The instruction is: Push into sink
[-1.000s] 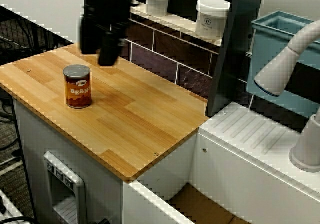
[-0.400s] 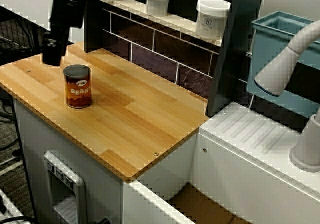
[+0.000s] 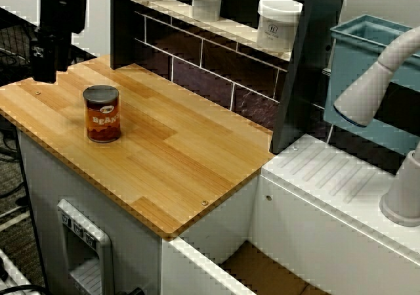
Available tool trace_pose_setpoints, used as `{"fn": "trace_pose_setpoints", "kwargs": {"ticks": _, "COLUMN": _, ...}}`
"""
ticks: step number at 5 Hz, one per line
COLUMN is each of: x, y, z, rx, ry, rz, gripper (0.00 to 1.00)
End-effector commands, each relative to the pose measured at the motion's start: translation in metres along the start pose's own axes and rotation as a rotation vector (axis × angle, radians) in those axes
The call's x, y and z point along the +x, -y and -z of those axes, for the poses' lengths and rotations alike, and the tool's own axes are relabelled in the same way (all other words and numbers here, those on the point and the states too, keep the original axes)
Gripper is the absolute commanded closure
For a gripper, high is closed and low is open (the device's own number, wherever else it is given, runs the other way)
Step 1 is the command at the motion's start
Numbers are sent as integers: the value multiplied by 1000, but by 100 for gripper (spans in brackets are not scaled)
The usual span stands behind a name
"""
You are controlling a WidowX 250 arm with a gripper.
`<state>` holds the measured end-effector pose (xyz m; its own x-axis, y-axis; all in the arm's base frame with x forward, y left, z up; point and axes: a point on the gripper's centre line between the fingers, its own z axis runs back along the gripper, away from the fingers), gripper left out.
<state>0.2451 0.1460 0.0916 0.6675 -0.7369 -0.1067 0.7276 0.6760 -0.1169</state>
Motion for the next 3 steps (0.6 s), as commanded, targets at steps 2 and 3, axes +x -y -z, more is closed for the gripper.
{"fn": "trace_pose_setpoints", "kwargs": {"ticks": 2, "x": 24, "y": -43, "z": 13, "rx": -15, "ry": -14, "rz": -36, "gripper": 0}}
{"fn": "trace_pose_setpoints", "kwargs": {"ticks": 3, "x": 34, "y": -35, "z": 20, "rx": -14, "ry": -33, "rz": -24, "gripper": 0}}
